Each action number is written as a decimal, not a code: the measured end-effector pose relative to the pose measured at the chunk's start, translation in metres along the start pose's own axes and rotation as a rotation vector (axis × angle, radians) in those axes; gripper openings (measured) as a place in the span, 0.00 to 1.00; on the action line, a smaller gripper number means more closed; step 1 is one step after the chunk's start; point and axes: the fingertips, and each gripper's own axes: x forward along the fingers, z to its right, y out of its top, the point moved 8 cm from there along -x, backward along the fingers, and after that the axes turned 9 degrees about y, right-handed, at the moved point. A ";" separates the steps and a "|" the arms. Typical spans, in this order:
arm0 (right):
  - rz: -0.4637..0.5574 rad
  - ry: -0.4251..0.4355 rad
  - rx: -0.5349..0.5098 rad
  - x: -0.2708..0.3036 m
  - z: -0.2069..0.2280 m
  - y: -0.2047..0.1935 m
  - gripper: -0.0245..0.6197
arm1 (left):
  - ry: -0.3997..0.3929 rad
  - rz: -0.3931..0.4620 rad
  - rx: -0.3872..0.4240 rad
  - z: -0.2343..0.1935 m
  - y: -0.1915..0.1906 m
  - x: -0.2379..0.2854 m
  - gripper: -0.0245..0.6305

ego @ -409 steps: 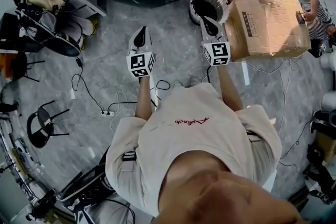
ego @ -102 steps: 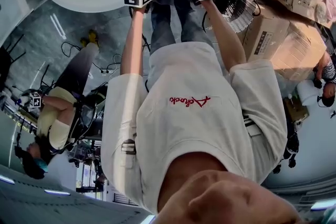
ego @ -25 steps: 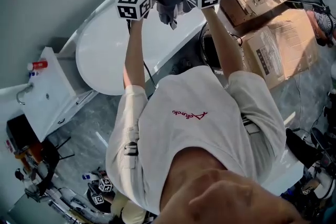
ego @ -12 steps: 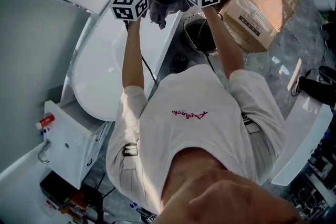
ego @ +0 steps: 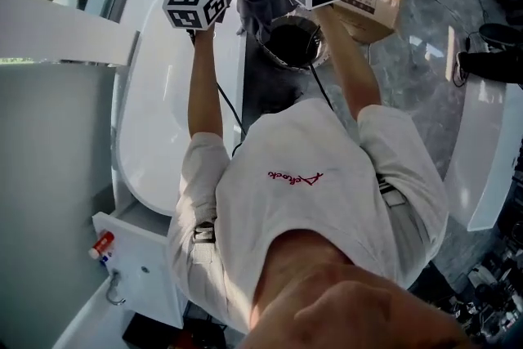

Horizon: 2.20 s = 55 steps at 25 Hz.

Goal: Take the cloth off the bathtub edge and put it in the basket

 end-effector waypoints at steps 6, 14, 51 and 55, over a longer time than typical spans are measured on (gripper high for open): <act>-0.006 -0.113 0.015 -0.059 0.044 -0.006 0.14 | -0.117 -0.010 -0.001 0.056 -0.001 0.051 0.13; 0.000 -0.183 0.059 -0.136 0.089 -0.023 0.14 | -0.198 -0.041 -0.013 0.136 -0.013 0.097 0.13; -0.163 -0.279 0.290 -0.158 0.093 -0.197 0.14 | -0.281 -0.307 -0.173 0.161 -0.183 0.120 0.13; -0.203 -0.269 0.338 -0.157 0.094 -0.231 0.14 | -0.276 -0.360 -0.210 0.161 -0.217 0.121 0.13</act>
